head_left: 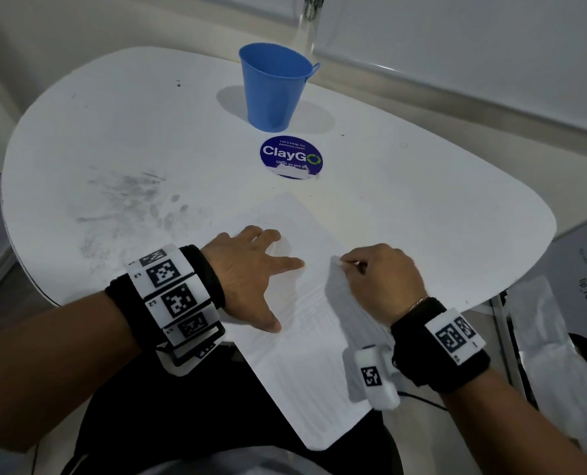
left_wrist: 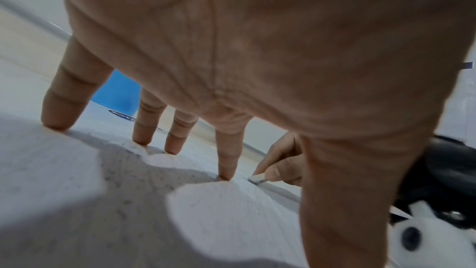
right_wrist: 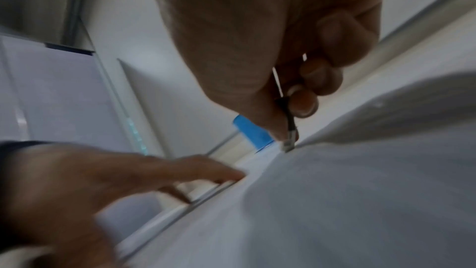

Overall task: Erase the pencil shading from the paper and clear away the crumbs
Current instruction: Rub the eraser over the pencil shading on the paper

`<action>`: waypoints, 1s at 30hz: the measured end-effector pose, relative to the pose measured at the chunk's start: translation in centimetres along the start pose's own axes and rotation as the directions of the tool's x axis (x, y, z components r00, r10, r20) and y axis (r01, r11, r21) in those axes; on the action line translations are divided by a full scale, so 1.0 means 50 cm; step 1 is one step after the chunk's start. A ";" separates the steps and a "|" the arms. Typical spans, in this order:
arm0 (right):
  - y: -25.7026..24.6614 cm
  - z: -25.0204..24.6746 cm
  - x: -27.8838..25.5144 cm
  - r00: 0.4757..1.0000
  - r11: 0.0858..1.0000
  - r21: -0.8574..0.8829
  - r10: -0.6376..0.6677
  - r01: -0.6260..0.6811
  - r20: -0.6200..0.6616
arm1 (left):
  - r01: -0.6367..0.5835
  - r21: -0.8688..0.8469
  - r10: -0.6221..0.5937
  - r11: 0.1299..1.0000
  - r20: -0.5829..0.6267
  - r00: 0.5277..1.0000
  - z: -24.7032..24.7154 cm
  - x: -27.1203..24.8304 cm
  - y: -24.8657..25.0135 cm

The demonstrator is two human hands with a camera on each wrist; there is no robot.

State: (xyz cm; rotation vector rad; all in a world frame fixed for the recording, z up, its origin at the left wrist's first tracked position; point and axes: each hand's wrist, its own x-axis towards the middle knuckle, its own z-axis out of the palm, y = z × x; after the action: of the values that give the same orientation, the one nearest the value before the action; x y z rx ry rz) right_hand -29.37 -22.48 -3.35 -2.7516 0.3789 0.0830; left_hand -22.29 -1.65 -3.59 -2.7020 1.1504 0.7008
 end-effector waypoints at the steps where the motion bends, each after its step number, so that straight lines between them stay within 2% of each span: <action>1: -0.010 0.007 -0.011 0.998 0.999 0.012 -0.046 0.045 0.040 | -0.001 0.001 0.001 1.000 0.006 1.000 -0.001 0.000 0.000; 4: -0.015 0.002 -0.010 0.994 0.998 0.032 -0.061 0.058 0.090 | 0.000 0.003 0.000 1.000 0.020 1.000 -0.003 -0.002 0.001; 8: 0.008 -0.021 0.011 0.999 0.999 0.003 0.051 -0.051 -0.011 | 0.002 -0.016 -0.002 1.000 0.002 1.000 0.000 -0.003 0.000; 11: -0.021 -0.002 -0.013 0.996 0.999 -0.016 -0.039 0.041 0.077 | 0.002 -0.010 -0.002 1.000 0.009 1.000 0.000 -0.001 0.000; 13: -0.028 -0.001 -0.019 0.993 0.998 -0.015 -0.051 0.053 0.107 | 0.004 -0.004 -0.004 1.000 0.016 1.000 -0.002 -0.001 0.000; 17: 0.005 -0.018 0.007 0.998 0.998 -0.009 0.066 -0.066 -0.004 | 0.009 -0.008 -0.008 1.000 0.011 1.000 0.000 -0.002 0.000; 19: -0.005 -0.008 -0.003 1.000 0.999 -0.042 0.017 -0.017 0.010 | 0.007 -0.009 -0.007 1.000 0.016 1.000 -0.001 -0.001 0.000; 21: -0.025 0.005 -0.020 0.995 0.998 -0.037 -0.056 0.059 0.078 | 0.005 -0.007 -0.005 1.000 0.024 1.000 -0.002 0.000 0.000; 23: -0.021 -0.004 -0.009 0.995 0.999 -0.020 -0.030 0.032 0.091 | 0.008 -0.011 -0.007 1.000 0.024 1.000 -0.003 -0.001 0.000; 26: 0.006 -0.023 0.017 0.998 0.998 -0.003 0.064 -0.064 0.011 | 0.010 -0.016 -0.010 1.000 0.006 1.000 0.000 -0.004 0.000; 30: -0.010 -0.007 -0.004 0.995 0.998 -0.034 -0.046 0.049 0.093 | 0.008 -0.019 -0.008 1.000 0.016 1.000 0.000 -0.003 0.000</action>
State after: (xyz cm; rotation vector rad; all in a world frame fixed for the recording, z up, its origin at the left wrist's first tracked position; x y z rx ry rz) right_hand -29.41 -22.09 -2.84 -2.7790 0.2895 0.2057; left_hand -22.37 -1.57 -3.53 -2.7098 1.1348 0.7350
